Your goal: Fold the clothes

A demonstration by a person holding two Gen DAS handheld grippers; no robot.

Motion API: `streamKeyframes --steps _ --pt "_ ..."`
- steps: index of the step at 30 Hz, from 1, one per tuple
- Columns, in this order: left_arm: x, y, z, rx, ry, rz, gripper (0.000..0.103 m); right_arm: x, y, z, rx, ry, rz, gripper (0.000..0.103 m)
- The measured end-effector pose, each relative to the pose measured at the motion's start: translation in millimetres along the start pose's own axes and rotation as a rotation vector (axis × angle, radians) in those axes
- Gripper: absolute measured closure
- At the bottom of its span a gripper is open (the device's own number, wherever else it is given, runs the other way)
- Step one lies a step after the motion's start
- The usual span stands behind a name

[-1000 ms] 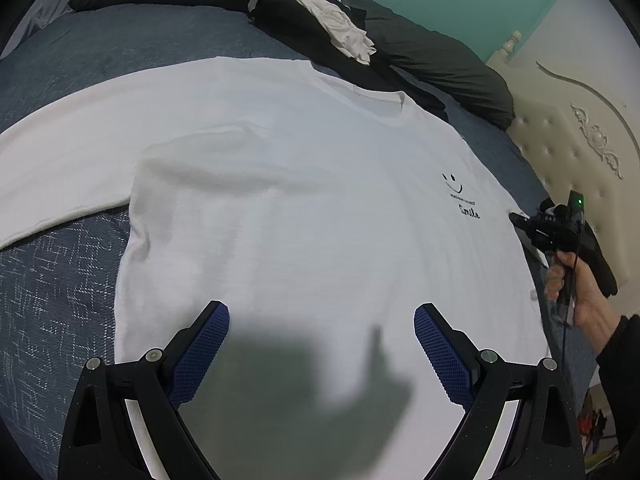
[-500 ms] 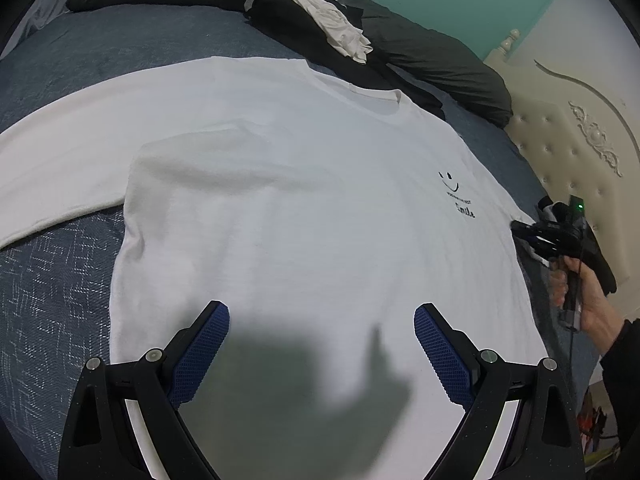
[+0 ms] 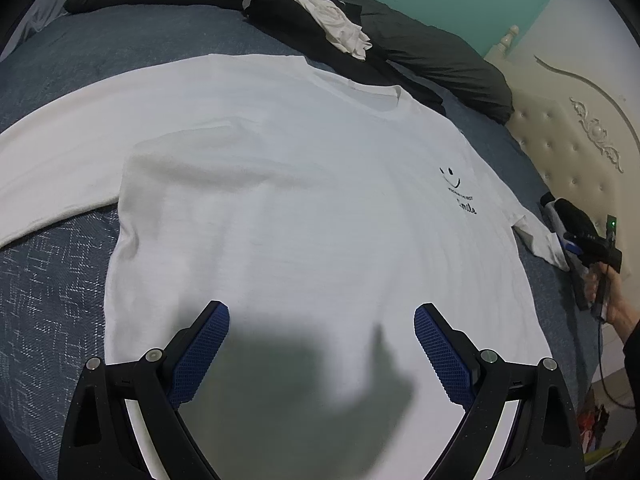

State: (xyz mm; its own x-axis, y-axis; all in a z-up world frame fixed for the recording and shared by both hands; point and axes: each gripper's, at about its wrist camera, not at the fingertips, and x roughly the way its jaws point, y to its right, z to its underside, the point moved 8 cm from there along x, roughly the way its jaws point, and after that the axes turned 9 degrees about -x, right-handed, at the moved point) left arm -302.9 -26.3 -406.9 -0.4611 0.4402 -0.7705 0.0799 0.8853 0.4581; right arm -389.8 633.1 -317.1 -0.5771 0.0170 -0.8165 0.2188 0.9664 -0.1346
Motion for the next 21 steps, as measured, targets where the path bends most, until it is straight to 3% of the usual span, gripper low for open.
streamKeyframes --steps 5,21 --pt "2.7 0.9 1.8 0.008 -0.005 -0.007 0.007 6.4 23.7 6.7 -0.014 -0.020 0.055 0.053" --pt "3.4 0.3 3.1 0.010 -0.006 -0.011 0.007 29.0 22.2 32.8 -0.239 -0.116 0.245 0.053"
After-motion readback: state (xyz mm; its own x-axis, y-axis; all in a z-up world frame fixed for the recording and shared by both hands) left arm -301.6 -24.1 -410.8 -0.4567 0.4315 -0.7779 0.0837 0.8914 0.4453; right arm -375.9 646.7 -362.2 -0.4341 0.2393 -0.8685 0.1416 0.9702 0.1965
